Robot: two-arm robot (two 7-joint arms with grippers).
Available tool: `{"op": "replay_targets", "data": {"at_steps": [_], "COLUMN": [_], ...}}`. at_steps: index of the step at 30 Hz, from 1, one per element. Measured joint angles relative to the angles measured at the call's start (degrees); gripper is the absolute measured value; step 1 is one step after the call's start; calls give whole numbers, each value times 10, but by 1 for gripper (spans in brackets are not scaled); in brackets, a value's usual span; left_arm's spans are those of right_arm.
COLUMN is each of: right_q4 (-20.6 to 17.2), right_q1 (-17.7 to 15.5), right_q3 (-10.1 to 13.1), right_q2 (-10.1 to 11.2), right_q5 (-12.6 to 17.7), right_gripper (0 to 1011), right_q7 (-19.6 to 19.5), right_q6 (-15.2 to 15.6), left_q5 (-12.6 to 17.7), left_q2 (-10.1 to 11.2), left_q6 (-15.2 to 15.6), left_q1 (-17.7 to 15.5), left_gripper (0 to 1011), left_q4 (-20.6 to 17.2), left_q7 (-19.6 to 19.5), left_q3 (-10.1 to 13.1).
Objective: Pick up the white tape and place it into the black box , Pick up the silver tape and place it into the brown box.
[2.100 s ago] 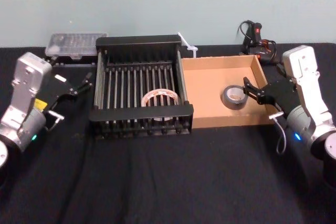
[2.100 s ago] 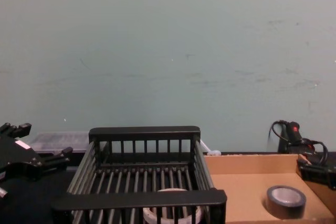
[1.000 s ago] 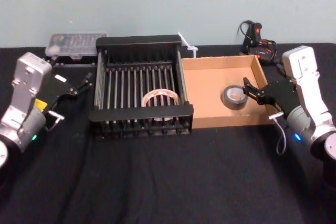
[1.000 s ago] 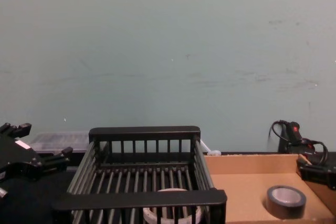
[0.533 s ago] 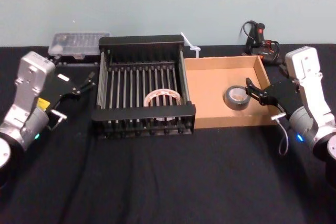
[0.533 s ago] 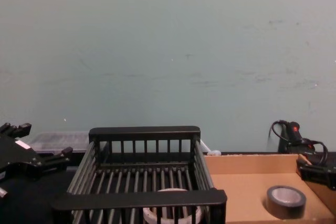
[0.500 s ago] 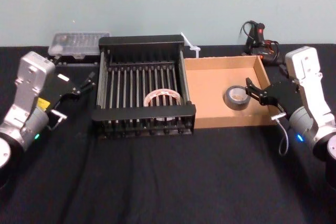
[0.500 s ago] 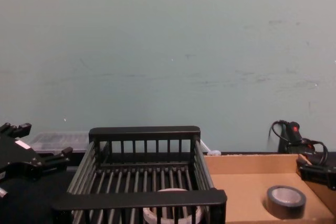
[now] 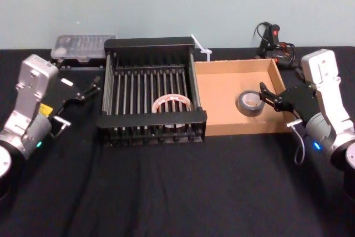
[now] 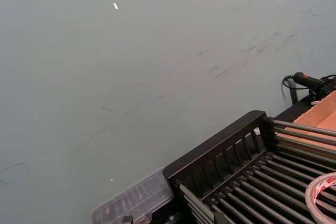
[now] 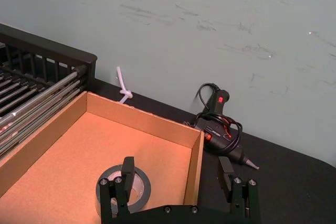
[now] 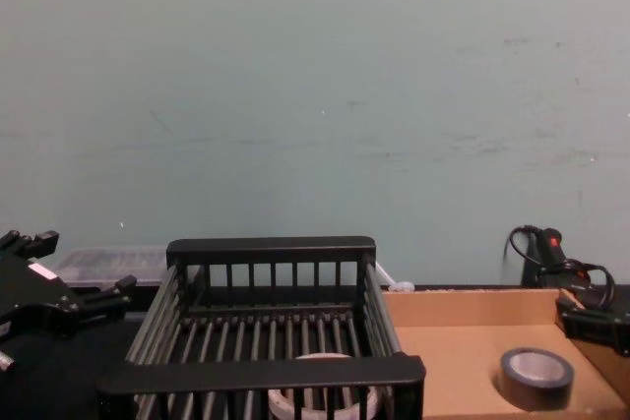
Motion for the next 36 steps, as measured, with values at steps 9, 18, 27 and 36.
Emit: {"op": "replay_targets", "data": {"at_steps": [9, 18, 27, 36], "right_q4": [0, 0, 0, 0], "right_q1": [0, 0, 0, 0], "right_q3": [0, 0, 0, 0], "right_q2": [0, 0, 0, 0], "right_q5": [0, 0, 0, 0], "right_gripper": [1002, 1002, 1003, 1002], "right_q7": [0, 0, 0, 0], "right_q6": [0, 0, 0, 0], "left_q5": [0, 0, 0, 0], "left_q2": [0, 0, 0, 0], "left_q6": [0, 0, 0, 0], "left_q1": [0, 0, 0, 0], "left_gripper": [1001, 1001, 1001, 1001], "left_q4": [0, 0, 0, 0], "left_q7": [0, 0, 0, 0], "left_q3": [0, 0, 0, 0]}}
